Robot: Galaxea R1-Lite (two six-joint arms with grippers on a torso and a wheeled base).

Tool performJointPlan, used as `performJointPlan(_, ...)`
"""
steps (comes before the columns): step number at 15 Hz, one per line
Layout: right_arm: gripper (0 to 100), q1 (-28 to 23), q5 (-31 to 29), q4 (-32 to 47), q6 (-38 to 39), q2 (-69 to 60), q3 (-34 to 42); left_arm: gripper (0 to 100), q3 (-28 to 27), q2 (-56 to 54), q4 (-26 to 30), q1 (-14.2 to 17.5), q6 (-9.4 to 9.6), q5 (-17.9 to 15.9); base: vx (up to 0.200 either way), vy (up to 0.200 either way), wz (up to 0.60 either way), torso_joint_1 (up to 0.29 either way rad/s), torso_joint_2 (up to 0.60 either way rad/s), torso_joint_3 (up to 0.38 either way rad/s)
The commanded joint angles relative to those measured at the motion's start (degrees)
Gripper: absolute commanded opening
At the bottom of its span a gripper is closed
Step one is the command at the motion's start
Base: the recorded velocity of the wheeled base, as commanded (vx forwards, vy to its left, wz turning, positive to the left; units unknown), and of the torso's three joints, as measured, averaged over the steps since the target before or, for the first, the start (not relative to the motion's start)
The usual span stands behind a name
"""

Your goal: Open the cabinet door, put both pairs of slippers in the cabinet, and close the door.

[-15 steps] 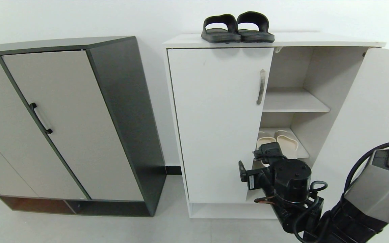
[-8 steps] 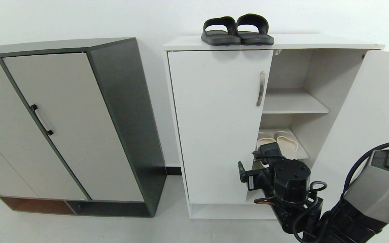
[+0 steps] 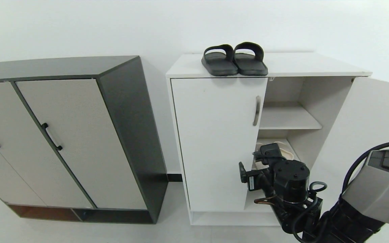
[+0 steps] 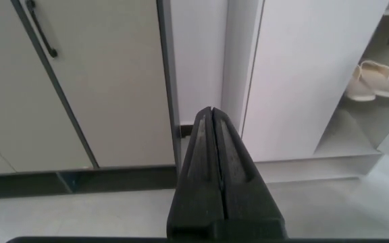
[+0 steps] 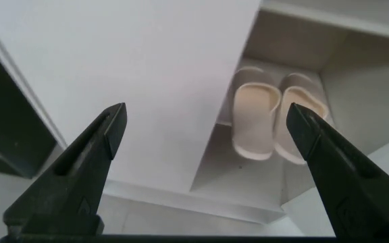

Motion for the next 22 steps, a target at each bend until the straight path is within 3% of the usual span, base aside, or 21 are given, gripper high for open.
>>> performJointPlan(1, 100, 0.13, 0.01, 0.00, -0.01, 0.08, 0.00, 0, 0.00, 0.05, 0.02, -0.07, -0.01, -0.01, 0.000, 0.000, 0.00, 0.129, -0.46, -0.330)
performJointPlan(11, 100, 0.05, 0.01, 0.09, -0.01, 0.16, 0.00, 0, 0.00, 0.05, 0.02, -0.07, -0.10, 0.08, 0.000, 0.000, 0.00, 0.157, -0.48, -0.319)
performJointPlan(22, 100, -0.22, 0.01, 0.00, -0.01, 0.60, 0.09, 0, 0.00, 0.05, 0.02, -0.07, -0.10, 0.08, 0.000, 0.000, 0.00, 0.230, -0.54, -0.318)
